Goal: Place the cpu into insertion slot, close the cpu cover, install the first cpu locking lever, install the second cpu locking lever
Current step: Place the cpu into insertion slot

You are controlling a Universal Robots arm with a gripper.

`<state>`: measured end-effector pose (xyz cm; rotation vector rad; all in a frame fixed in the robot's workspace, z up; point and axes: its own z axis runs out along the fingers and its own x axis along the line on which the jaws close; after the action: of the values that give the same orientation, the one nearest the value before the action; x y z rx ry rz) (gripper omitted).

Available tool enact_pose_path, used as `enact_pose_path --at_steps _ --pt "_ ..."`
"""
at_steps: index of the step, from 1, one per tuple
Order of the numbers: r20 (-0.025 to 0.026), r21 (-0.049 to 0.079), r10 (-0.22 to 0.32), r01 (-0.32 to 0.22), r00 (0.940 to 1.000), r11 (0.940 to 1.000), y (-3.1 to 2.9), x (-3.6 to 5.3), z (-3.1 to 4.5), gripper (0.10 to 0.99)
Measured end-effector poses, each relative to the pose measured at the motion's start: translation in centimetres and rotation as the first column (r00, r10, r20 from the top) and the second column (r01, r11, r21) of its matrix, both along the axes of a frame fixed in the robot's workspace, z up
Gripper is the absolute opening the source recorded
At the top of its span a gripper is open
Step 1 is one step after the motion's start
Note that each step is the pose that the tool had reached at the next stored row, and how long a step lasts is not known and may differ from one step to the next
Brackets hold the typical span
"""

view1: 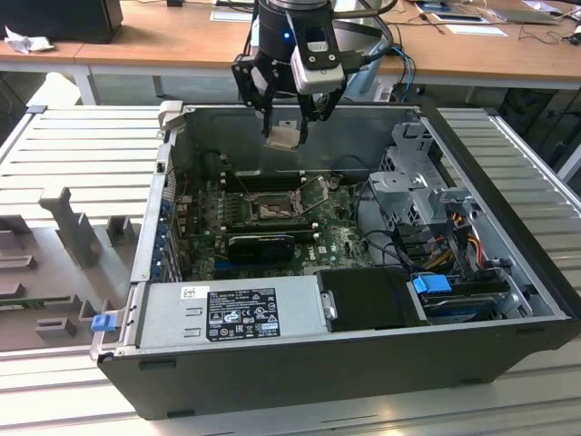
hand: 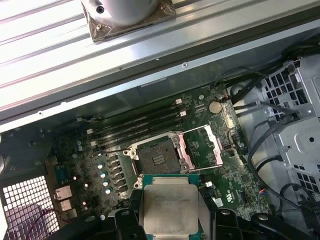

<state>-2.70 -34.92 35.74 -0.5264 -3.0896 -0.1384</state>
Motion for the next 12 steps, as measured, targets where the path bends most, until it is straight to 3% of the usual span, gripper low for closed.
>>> enact_pose_path --at_steps 12 --pt "0.0 0.0 -0.073 0.073 0.9973 0.9973 0.0 0.0 -0.03 0.529"
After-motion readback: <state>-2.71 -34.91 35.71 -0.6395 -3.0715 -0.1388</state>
